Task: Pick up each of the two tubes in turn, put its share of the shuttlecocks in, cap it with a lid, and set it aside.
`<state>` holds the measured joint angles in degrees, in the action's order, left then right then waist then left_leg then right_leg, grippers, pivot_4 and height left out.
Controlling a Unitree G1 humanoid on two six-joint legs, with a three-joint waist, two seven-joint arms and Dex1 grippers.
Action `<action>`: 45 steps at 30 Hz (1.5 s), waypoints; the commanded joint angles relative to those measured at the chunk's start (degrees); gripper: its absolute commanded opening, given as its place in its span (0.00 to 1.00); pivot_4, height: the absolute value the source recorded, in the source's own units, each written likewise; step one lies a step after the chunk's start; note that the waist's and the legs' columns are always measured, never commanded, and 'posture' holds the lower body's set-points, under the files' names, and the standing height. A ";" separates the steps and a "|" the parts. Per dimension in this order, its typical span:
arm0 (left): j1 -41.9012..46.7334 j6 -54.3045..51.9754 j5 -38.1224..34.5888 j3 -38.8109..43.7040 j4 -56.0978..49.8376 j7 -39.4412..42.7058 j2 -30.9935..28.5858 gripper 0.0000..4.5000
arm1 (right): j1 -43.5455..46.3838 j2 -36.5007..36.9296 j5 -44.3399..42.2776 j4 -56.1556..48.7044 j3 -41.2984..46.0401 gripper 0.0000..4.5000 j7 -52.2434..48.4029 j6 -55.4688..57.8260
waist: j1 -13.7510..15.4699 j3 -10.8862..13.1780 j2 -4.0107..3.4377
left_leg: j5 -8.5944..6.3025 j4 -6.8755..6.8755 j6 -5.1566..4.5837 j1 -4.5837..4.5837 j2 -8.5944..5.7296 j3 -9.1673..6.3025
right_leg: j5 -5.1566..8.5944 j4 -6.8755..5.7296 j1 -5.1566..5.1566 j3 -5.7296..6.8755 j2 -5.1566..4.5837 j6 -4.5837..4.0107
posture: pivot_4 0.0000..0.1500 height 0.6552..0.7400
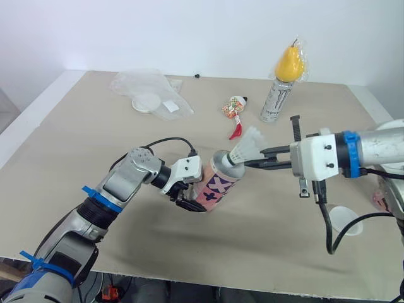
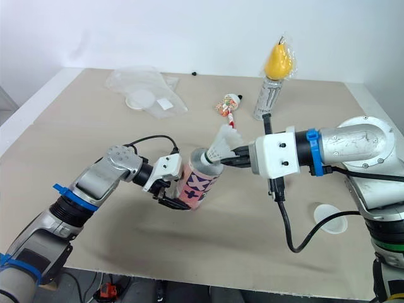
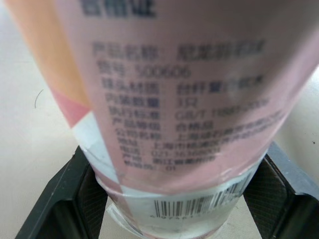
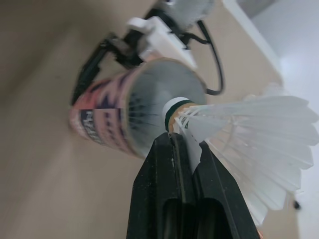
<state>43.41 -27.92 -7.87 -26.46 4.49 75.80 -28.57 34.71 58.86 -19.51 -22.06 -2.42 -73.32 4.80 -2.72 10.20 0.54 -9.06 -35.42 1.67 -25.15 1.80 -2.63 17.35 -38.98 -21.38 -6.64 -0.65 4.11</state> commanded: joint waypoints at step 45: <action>2.41 0.27 2.20 -2.21 -0.24 3.28 -2.17 0.76 | 27.81 -10.97 9.05 13.91 -26.33 0.01 -17.25 13.93 | -0.16 0.07 -0.03 | -0.02 0.04 0.03 -0.13 0.09 -0.03 | -0.03 -0.11 -0.27 0.13 0.06 -0.34 | 1.00 1.00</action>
<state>46.05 -26.84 -6.35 -28.36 4.53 78.89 -30.07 60.05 48.74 -13.32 -8.77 -27.50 -88.49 21.42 -2.88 10.27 0.51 -9.08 -35.38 1.70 -25.28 1.89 -2.67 17.30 -39.09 -21.65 -6.52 -0.59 3.73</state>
